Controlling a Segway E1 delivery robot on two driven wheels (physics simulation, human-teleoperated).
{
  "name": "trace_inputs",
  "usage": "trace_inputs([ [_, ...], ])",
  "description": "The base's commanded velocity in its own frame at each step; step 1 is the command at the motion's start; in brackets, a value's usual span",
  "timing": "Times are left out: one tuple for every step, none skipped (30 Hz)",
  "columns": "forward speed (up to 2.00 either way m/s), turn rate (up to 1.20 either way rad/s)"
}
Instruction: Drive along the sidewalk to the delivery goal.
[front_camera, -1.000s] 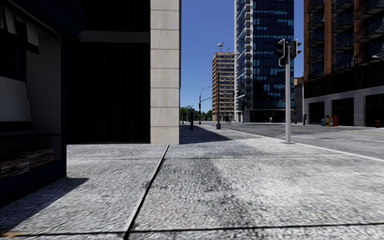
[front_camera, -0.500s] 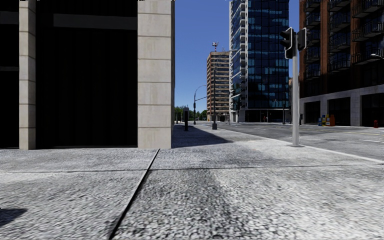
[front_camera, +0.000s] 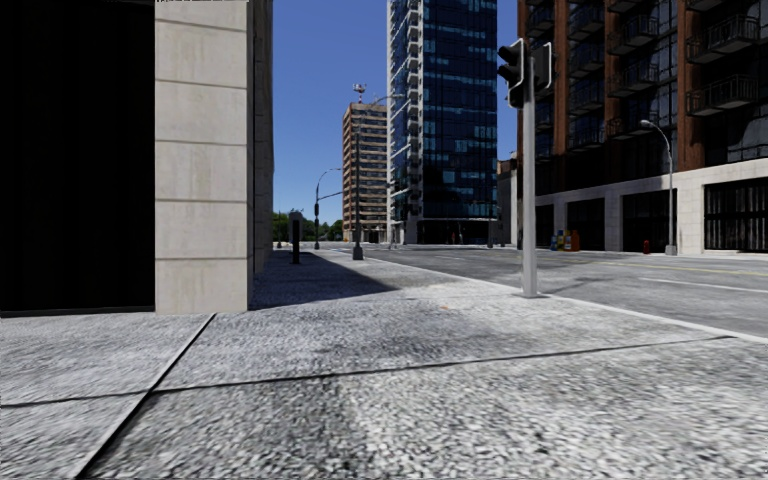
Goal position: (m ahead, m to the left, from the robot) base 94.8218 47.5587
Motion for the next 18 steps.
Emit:
trace_inputs([
  [1.76, 0.0],
  [1.76, 0.0],
  [1.76, 0.0],
  [1.76, 0.0],
  [1.76, 0.0],
  [1.76, 0.0],
  [1.76, 0.0],
  [1.76, 0.0],
  [1.76, 0.0],
  [1.76, 0.0],
  [1.76, 0.0],
  [1.76, 0.0],
  [1.76, 0.0],
  [1.76, 0.0],
  [1.76, 0.0],
  [1.76, 0.0],
  [1.76, 0.0],
  [1.76, 0.0],
])
